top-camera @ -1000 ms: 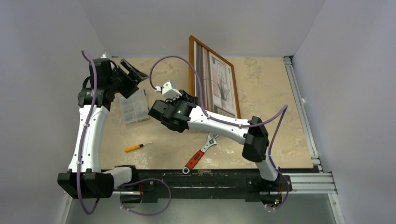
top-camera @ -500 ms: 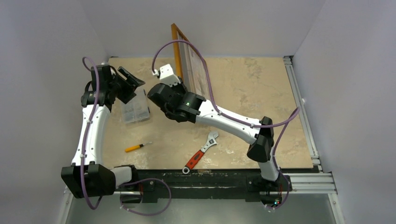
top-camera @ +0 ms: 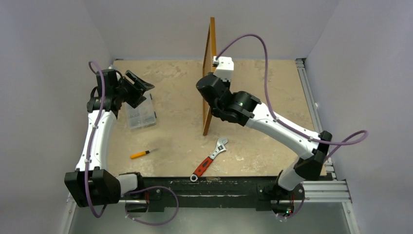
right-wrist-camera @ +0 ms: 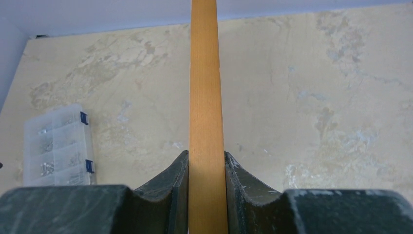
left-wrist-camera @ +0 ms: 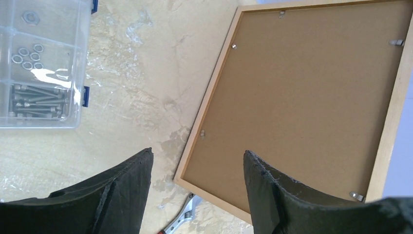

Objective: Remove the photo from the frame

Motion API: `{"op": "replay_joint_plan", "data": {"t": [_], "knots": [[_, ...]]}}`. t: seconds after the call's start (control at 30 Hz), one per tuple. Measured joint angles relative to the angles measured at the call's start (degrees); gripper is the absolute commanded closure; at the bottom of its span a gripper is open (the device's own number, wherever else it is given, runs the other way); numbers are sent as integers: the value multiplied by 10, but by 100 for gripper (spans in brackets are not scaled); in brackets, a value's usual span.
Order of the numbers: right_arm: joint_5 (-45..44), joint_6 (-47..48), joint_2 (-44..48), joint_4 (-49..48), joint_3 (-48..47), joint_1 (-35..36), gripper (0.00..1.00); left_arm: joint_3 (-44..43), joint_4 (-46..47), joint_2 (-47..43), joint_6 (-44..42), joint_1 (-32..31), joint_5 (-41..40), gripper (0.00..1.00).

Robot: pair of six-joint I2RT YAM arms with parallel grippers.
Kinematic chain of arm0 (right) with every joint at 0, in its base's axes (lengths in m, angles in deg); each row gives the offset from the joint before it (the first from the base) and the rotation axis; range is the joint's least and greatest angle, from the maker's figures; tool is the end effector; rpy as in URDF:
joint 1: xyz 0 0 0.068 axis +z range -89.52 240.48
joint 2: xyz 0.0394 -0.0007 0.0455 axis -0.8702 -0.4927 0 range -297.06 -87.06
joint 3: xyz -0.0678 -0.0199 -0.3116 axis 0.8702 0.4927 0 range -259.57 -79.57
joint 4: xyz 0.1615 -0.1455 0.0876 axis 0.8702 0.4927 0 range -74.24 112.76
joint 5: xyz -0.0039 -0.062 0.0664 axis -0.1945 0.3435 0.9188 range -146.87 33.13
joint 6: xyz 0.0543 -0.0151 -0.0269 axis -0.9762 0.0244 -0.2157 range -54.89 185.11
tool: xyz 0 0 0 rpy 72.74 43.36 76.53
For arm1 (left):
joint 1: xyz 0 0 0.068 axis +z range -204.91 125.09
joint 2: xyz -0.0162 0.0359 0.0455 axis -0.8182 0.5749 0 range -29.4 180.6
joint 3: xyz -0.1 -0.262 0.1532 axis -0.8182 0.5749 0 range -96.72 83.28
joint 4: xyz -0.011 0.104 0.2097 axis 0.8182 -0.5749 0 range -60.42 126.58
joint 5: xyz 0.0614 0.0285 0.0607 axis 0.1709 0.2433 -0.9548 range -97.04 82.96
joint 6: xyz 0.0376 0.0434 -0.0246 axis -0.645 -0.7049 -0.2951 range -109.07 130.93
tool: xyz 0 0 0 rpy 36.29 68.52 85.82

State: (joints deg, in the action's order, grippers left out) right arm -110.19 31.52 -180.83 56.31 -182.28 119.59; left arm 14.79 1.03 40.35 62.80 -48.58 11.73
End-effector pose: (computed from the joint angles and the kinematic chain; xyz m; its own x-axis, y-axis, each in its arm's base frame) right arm 0.2030 0.2651 0.4640 -0.3138 0.1192 -0.9420 0.0140 0.9926 0.1210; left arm 0.2248 0.0096 0.3902 -0.4870 -0.8034 -0.3427 -0.3749 0.5466 -0.7488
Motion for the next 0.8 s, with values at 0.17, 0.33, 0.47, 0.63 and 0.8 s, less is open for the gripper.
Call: {"op": "replay_joint_plan", "data": {"t": [0.17, 0.33, 0.47, 0.63, 0.8], "knots": [[42, -44, 130, -75, 175, -49, 100, 14, 15, 0, 5, 0, 16, 34], [105, -79, 278, -141, 352, -133, 100, 21, 28, 0, 11, 0, 27, 34], [168, -77, 379, -183, 459, -210, 100, 30, 42, 0, 15, -2, 38, 34], [296, -48, 454, -259, 566, -357, 100, 36, 53, 0, 20, -9, 52, 34], [453, -43, 449, -336, 633, -510, 100, 37, 59, -2, 21, -23, 56, 34]]}}
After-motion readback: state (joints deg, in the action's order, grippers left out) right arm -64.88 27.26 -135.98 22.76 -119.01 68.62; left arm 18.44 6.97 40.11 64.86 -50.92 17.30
